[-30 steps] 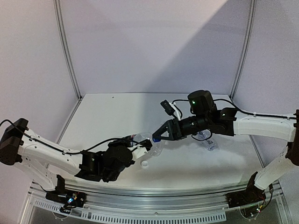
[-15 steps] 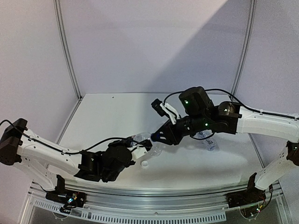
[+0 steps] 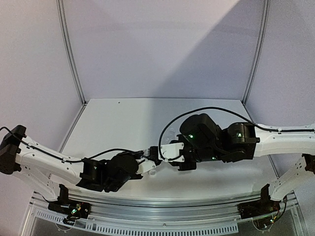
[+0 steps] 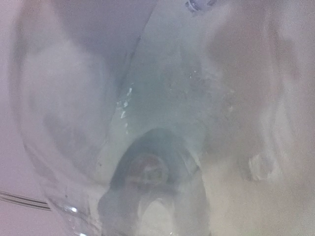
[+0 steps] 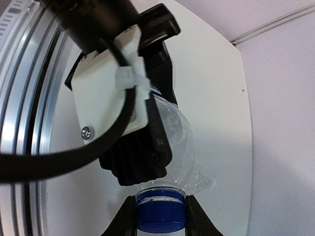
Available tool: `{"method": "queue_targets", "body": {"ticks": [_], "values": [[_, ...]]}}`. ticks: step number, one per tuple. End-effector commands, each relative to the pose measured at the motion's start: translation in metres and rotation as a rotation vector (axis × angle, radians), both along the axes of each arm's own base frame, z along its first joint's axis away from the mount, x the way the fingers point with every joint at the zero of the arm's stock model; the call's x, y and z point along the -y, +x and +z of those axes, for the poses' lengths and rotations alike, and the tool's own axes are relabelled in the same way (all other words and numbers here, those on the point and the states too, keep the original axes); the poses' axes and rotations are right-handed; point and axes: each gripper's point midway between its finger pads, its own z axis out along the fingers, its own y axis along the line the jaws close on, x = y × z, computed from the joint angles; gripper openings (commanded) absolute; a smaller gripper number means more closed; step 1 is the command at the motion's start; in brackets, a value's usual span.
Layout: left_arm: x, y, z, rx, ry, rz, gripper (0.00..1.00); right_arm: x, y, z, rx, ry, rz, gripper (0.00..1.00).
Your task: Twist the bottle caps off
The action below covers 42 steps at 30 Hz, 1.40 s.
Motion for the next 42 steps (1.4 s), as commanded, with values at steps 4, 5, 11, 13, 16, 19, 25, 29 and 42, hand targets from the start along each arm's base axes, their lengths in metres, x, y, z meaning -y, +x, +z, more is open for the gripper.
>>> {"method": "queue_targets", "body": {"ticks": [4,5,11,13,16,19,25,29,42], "values": [[0.008,-0.003,0.018,-0.021,-0.106,-0.007,0.0,0.015,0.012,-0.005,0.351,-0.157,0.067,0.37],[0.008,-0.003,0.018,-0.021,-0.106,-0.007,0.0,0.015,0.012,-0.006,0.353,-0.151,0.065,0.4],[0.007,-0.003,0.02,-0.017,-0.112,-0.001,0.0,0.003,-0.017,0.02,0.193,0.066,0.128,0.56],[0.006,-0.003,0.021,-0.017,-0.117,0.0,0.0,0.005,-0.028,0.04,0.123,0.178,0.131,0.69],[0.006,-0.003,0.023,-0.016,-0.127,0.0,0.0,0.013,-0.042,0.074,0.054,0.331,0.144,0.81],[0.005,-0.003,0.026,-0.015,-0.141,0.001,0.0,0.026,-0.044,0.111,-0.022,0.493,0.075,0.96],[0.001,-0.001,0.032,0.002,-0.161,0.021,0.0,0.059,0.017,0.137,-0.384,0.699,-0.398,0.95],[-0.004,0.003,0.033,0.036,-0.141,0.051,0.0,0.061,0.037,0.101,-0.561,0.663,-0.611,0.89],[-0.008,0.011,0.016,0.099,-0.006,0.109,0.0,0.019,0.03,0.042,-1.118,0.551,-0.655,0.82]]}}
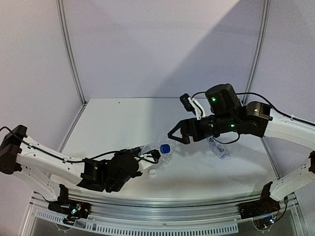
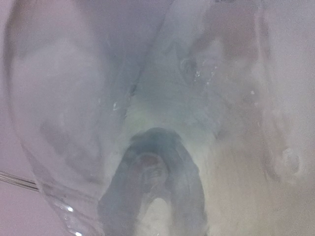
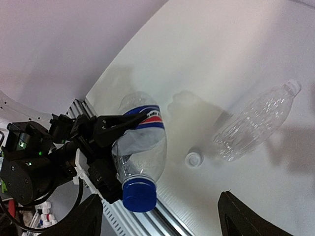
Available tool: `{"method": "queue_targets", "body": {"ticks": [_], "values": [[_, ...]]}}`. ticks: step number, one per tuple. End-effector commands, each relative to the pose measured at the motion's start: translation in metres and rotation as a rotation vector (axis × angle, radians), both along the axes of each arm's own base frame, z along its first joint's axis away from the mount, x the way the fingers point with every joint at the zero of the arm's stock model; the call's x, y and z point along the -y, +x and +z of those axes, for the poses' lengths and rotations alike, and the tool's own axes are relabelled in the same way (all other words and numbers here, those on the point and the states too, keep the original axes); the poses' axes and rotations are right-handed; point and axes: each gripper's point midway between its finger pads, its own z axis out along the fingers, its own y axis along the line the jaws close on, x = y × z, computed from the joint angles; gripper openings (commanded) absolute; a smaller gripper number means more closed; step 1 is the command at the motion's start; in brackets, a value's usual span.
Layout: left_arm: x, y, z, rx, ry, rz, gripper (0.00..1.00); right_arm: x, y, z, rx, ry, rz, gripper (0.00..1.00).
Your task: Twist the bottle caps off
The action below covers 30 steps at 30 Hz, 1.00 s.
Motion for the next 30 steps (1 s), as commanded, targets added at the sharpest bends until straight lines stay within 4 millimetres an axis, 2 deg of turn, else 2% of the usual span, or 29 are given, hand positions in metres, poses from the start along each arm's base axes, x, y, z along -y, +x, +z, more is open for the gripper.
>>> {"method": "queue_targets", "body": {"ticks": [1,5,8,10,23,27,30], "values": [[0.003,0.003,0.007,0.037,0.003,0.024,0.0,-0.018,-0.016,-0.012,-0.158,0.026,0.063,0.82],[0.003,0.003,0.008,0.037,-0.005,0.022,0.0,-0.028,-0.02,-0.03,-0.207,0.007,0.103,0.75],[0.003,0.003,0.008,0.038,-0.002,0.022,0.0,-0.034,-0.022,-0.036,-0.224,0.011,0.13,0.7],[0.002,0.003,0.008,0.039,-0.002,0.023,0.0,-0.036,-0.023,-0.036,-0.227,0.021,0.138,0.66],[0.003,0.003,0.007,0.035,-0.001,0.022,0.0,-0.035,-0.029,-0.037,-0.22,0.021,0.187,0.24],[0.004,0.002,0.006,0.025,-0.007,0.014,0.0,-0.033,-0.027,-0.041,-0.136,-0.033,0.224,0.16],[0.005,0.001,0.005,0.014,-0.015,0.004,0.0,-0.025,-0.02,-0.048,0.054,-0.16,0.25,0.17]]}}
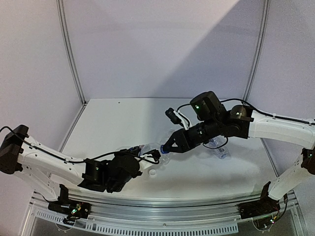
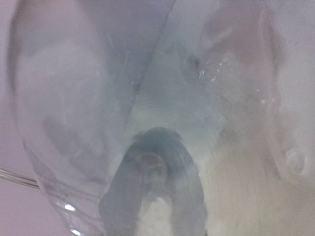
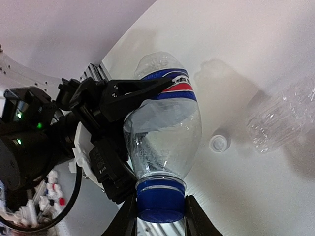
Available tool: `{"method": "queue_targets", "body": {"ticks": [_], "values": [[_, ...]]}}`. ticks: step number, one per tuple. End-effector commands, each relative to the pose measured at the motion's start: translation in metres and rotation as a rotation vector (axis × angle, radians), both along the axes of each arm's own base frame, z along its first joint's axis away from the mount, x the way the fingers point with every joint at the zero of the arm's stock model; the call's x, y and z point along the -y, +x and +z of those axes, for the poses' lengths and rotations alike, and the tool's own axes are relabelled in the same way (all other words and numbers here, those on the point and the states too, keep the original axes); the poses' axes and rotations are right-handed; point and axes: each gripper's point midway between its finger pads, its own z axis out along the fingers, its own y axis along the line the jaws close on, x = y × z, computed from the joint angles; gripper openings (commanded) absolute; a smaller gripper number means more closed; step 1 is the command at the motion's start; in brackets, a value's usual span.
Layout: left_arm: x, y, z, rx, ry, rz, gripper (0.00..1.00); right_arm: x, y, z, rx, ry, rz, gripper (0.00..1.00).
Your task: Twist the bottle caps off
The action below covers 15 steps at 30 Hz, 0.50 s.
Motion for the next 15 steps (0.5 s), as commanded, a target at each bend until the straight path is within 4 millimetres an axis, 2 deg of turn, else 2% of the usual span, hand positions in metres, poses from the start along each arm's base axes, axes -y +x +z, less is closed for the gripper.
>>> {"method": "queue_targets", "body": {"ticks": [1,3,6,11,15], "values": [[0.008,-0.002,0.005,-0.017,-0.048,-0.02,0.0,0.009,0.003,-0.007,0.332,-0.147,0.125,0.19],[0.011,-0.003,0.003,-0.027,-0.052,-0.029,0.0,0.015,-0.007,-0.012,0.527,-0.208,0.216,0.23],[0.014,-0.004,0.0,-0.04,-0.049,-0.04,0.0,0.025,-0.009,-0.002,0.789,-0.236,0.288,0.28],[0.018,-0.006,-0.004,-0.063,-0.05,-0.058,0.0,0.033,-0.028,0.006,1.148,-0.278,0.47,0.31],[0.023,-0.011,-0.003,-0.096,-0.076,-0.094,0.0,0.041,-0.026,-0.002,1.26,-0.374,0.516,0.31]]}}
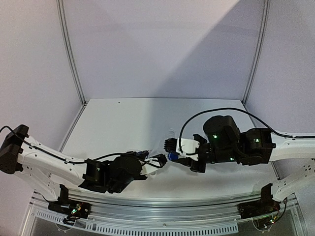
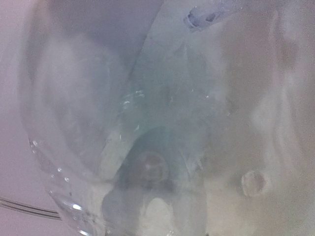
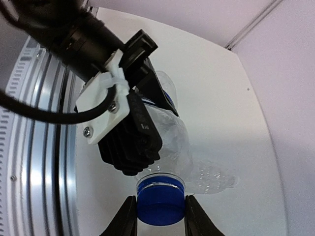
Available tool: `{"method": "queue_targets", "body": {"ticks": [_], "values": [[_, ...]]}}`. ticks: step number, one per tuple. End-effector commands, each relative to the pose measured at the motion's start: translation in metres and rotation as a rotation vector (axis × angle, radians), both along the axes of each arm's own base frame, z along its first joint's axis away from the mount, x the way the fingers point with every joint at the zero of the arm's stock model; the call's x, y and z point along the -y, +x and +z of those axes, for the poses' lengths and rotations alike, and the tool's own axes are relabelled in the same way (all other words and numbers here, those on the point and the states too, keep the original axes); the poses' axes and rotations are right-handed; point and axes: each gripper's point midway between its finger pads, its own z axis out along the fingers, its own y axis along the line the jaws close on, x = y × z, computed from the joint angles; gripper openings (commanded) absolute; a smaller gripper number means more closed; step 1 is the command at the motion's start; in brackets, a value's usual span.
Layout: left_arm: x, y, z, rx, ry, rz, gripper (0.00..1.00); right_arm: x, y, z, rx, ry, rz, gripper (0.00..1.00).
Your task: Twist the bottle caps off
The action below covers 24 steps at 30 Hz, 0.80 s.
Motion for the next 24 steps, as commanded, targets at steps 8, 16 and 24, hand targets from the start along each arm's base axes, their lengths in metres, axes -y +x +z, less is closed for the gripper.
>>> {"method": "queue_targets", "body": {"ticks": [8,16,24], "values": [[-0.003,0.002,-0.006,-0.037,-0.018,0.024,0.0,0.02,0.029,-0.018,0.569,-0.329,-0.017,0.5],[-0.006,0.003,-0.002,-0.031,-0.039,0.038,0.0,0.017,-0.005,0.007,0.432,-0.069,0.085,0.71],[-0.001,-0.005,0.021,-0.109,-0.239,-0.021,0.0,0.053,0.007,0.121,-0.077,0.536,-0.192,0.96]]}}
